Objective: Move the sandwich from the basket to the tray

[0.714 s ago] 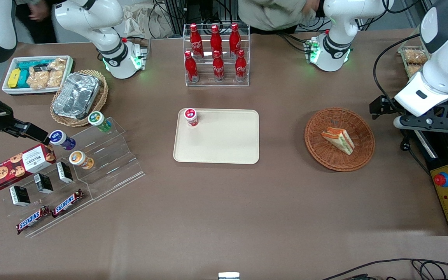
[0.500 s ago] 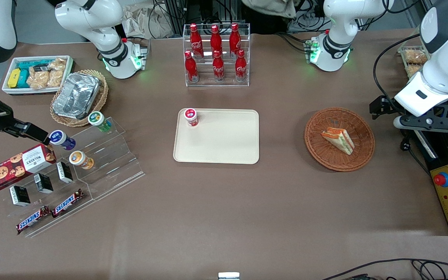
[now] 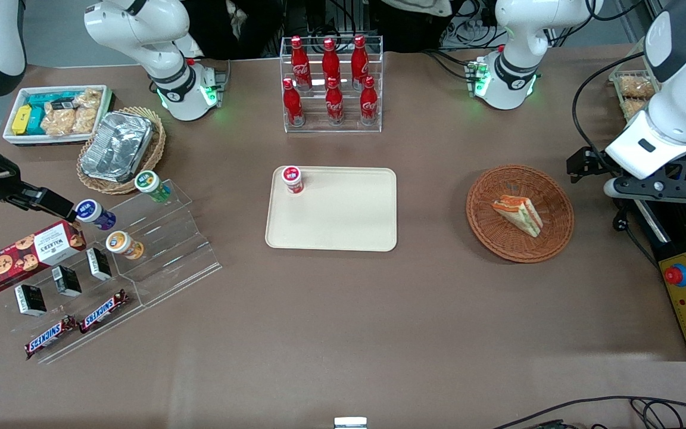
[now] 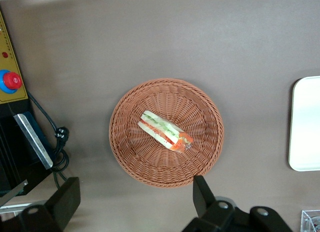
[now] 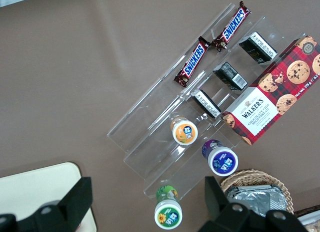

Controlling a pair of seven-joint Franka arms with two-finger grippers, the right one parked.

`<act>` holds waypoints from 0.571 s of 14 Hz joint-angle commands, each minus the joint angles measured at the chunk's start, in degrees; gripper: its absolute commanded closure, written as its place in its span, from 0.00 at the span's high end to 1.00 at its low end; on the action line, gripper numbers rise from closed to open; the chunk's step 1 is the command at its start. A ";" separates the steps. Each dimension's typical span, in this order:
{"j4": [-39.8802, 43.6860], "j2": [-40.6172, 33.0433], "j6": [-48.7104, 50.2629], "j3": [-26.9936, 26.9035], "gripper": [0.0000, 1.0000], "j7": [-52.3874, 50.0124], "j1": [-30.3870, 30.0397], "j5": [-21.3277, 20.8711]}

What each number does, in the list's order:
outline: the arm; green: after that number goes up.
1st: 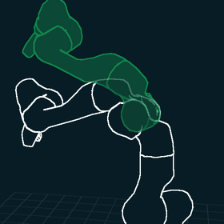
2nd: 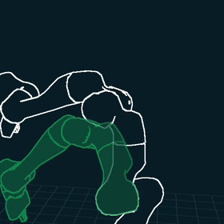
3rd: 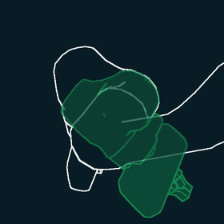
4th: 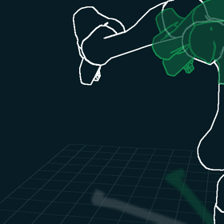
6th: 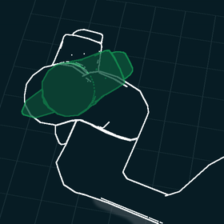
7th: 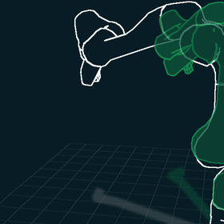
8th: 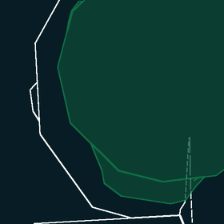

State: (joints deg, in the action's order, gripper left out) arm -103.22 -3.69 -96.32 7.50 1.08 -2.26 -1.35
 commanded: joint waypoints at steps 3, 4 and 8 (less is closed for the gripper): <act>-5.58 -5.00 0.43 -0.20 1.00 1.90 -6.26 7.07; -6.72 -5.62 0.17 -0.20 1.00 1.91 -6.27 7.07; -17.94 -11.50 -9.03 -0.03 1.00 0.50 -5.91 5.49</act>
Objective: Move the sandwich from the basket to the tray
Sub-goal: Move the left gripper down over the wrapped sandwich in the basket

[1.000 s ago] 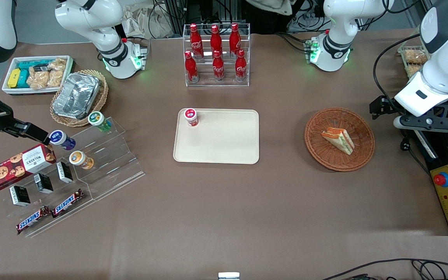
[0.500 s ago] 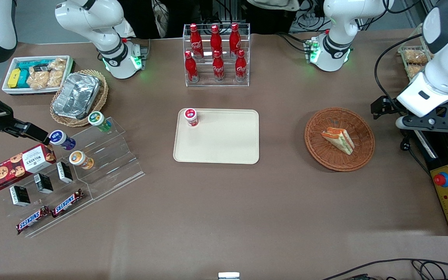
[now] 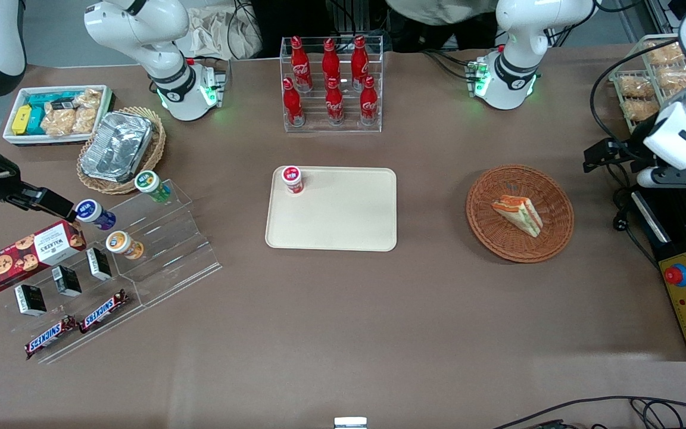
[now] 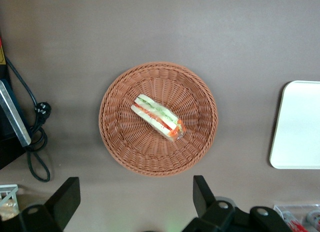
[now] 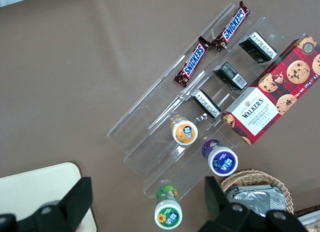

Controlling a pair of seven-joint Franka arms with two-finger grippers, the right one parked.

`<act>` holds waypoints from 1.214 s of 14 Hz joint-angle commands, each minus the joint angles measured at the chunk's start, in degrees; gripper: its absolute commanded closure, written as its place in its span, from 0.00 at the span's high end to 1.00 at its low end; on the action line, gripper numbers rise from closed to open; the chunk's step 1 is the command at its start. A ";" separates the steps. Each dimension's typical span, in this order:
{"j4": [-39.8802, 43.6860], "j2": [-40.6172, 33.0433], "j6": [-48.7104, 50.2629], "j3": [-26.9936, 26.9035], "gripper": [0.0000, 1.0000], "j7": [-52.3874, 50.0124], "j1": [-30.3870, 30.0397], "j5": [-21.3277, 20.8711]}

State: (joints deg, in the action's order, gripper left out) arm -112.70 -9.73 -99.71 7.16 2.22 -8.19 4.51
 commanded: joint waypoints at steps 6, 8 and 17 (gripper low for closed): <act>-18.17 -6.89 -14.45 0.67 1.00 -13.35 1.67 -0.38; -20.44 -6.53 -18.83 0.75 1.00 -22.22 3.17 -0.90; -27.56 -0.73 -32.82 0.67 1.00 -44.75 7.57 -5.56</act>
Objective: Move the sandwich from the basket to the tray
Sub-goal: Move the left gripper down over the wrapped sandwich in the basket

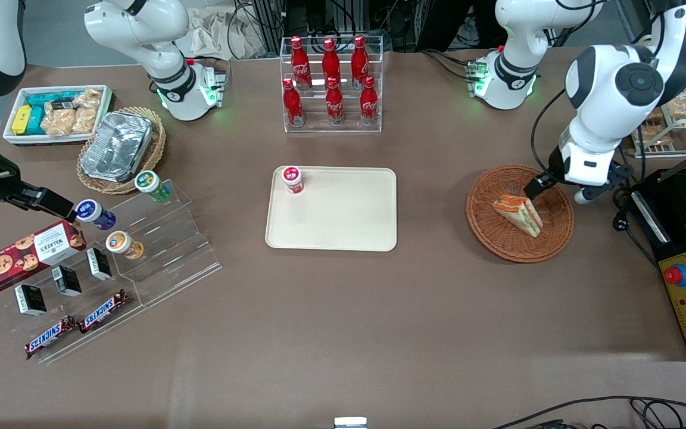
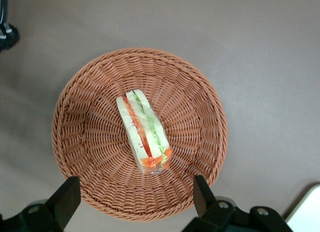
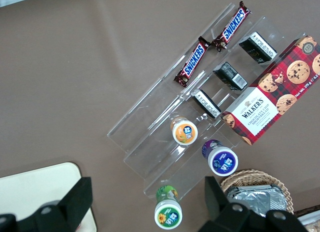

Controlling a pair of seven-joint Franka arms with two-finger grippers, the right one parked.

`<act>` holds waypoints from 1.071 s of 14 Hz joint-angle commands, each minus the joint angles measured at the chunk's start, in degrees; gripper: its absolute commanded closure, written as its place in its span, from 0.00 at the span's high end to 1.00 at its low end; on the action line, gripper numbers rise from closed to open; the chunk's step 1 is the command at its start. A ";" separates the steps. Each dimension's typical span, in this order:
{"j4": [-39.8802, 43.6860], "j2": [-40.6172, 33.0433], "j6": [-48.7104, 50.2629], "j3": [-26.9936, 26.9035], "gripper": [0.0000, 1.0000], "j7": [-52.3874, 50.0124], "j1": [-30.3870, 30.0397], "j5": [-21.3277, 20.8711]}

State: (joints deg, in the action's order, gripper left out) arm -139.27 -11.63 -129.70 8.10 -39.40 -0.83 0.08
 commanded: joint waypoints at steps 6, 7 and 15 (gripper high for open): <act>-4.52 4.77 -13.64 -0.28 1.00 -9.82 0.30 -1.05; -4.87 5.29 -14.17 -0.28 1.00 -9.90 0.30 -1.14; -7.16 8.81 -19.71 -0.36 1.00 -13.24 0.39 -1.05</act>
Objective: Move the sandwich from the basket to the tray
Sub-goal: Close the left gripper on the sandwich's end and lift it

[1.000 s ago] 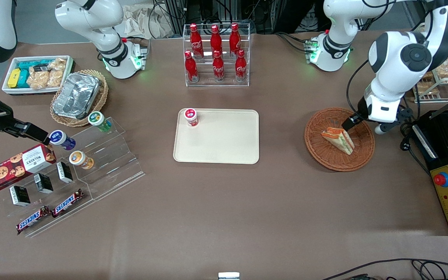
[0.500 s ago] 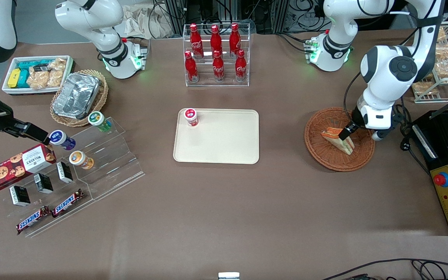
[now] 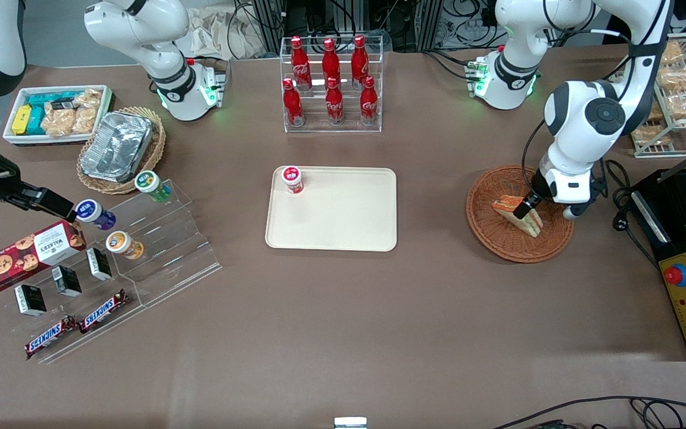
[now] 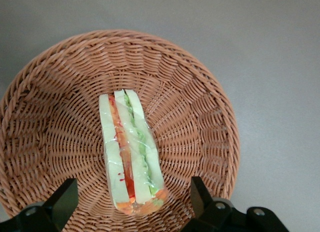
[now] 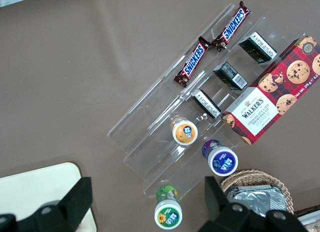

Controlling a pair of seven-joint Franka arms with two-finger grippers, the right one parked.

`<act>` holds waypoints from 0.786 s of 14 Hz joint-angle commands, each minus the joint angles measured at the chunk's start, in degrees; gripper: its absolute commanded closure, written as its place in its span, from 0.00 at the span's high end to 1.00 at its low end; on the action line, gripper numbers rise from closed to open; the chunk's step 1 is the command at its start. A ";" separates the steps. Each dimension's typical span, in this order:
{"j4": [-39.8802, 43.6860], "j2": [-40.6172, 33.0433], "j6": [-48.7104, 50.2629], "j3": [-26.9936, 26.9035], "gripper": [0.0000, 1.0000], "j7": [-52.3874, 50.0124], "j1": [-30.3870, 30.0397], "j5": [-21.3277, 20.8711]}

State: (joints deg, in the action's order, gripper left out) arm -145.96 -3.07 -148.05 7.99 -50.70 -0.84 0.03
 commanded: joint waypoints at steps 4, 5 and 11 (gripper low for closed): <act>-1.08 1.93 -4.87 -0.43 1.00 -4.14 1.89 -1.09; -1.87 1.93 -5.57 -0.43 1.00 -4.23 1.90 -1.44; -3.02 2.72 -8.04 -0.78 0.99 -4.32 2.07 -2.23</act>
State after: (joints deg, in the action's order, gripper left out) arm -148.36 -0.32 -154.66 7.93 -53.08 0.48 -0.21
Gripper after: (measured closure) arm 0.000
